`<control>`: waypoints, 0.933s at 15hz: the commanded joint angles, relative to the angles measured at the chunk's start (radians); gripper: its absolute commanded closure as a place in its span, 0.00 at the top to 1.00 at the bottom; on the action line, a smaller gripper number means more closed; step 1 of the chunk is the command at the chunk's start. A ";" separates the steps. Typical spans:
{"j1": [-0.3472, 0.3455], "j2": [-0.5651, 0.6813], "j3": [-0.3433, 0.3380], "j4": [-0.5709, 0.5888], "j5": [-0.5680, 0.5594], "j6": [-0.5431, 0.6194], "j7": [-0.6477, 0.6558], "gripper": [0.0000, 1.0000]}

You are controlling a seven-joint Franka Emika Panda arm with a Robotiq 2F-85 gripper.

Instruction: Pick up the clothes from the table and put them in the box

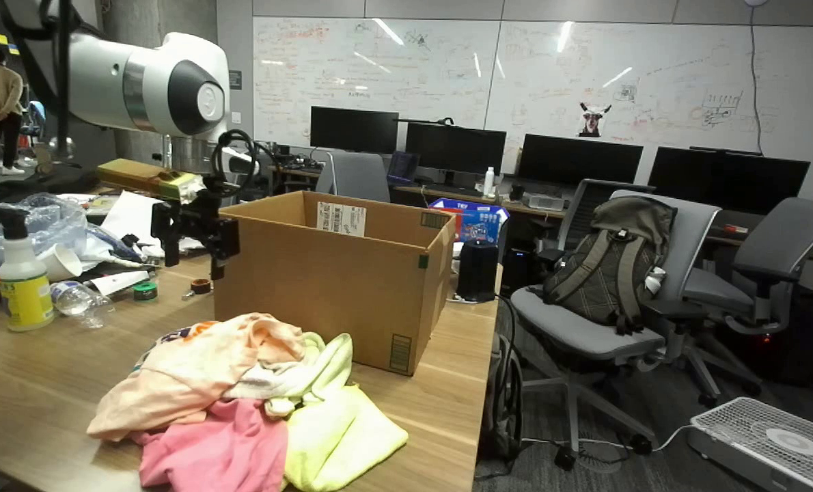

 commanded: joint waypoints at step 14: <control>0.024 0.168 -0.151 0.063 -0.095 -0.003 0.052 1.00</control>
